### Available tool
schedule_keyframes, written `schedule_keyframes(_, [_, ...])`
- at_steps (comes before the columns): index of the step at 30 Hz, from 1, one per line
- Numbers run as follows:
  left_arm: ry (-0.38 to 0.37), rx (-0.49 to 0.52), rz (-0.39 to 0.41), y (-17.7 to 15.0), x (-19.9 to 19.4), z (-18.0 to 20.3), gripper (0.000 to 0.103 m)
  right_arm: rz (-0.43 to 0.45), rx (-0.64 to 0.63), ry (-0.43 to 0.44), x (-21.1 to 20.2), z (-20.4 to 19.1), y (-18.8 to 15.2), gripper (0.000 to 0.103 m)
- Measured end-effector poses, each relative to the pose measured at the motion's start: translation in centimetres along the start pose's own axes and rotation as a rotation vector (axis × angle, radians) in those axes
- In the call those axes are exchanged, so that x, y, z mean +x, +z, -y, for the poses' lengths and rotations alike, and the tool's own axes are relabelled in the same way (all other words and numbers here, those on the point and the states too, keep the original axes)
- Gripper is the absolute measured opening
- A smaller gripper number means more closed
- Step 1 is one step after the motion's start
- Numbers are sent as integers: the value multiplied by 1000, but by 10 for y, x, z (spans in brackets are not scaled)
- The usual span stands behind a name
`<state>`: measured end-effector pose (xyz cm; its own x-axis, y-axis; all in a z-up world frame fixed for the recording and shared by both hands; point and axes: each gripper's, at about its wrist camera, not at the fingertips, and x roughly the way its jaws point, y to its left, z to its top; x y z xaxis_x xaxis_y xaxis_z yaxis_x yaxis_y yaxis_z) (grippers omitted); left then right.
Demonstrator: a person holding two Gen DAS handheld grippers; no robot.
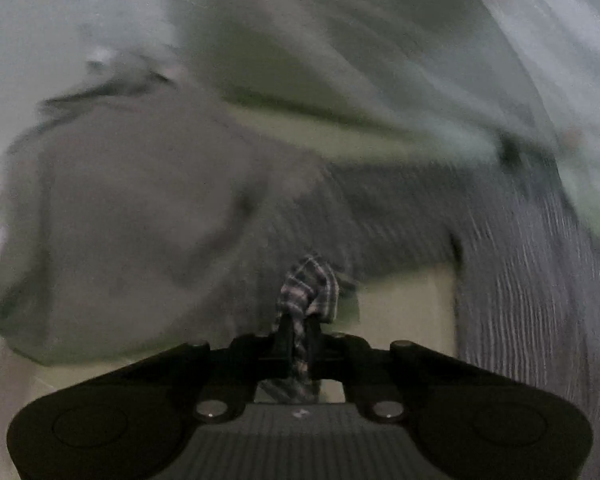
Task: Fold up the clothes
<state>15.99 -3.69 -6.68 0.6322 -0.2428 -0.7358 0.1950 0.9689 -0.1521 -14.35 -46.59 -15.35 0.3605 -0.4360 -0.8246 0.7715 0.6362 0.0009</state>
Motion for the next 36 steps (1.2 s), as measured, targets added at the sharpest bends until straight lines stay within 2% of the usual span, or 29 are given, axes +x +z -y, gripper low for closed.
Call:
schedule_keyframes(2, [34,-113,86,19,-12,-32,8,10,5,-3,0,-1,-1,103])
schedule_keyframes(4, [107,-254,181,33,-18,-65,19,18,10,-7,0,-3,-2,103])
schedule_keyframes(5, [137,-314,211,39,-19,-81,32,19,15,-10,0,-3,-3,103])
schedule_keyframes(6, [159,-360,219,43,-16,-95,41,19,20,-14,0,-4,-3,103])
schedule_keyframes(8, [169,-412,198,45,-9,-113,49,17,33,-23,1,-7,-2,103])
schedule_keyframes(11, [158,-459,147,43,3,-134,71,13,54,-38,2,-10,-1,103])
schedule_keyframes(16, [92,-446,52,23,25,-123,72,8,100,-70,5,-16,3,103])
schedule_keyframes(18, [94,-425,10,18,37,-116,72,9,111,-78,7,-18,5,103])
schedule_keyframes(22, [127,-428,-32,12,57,-115,72,12,123,-86,10,-20,8,103])
schedule_keyframes(23, [132,-432,-34,10,59,-115,68,12,125,-88,10,-20,9,103])
schedule_keyframes(27, [158,-389,-37,12,58,-112,29,12,123,-87,10,-21,9,103])
schedule_keyframes(30, [145,-353,-18,15,50,-108,12,20,101,-72,11,-19,10,103])
schedule_keyframes(31, [140,-341,-12,16,48,-107,8,24,96,-69,11,-19,10,103])
schedule_keyframes(36, [142,-310,46,18,14,-99,8,38,85,-64,12,-18,10,103])
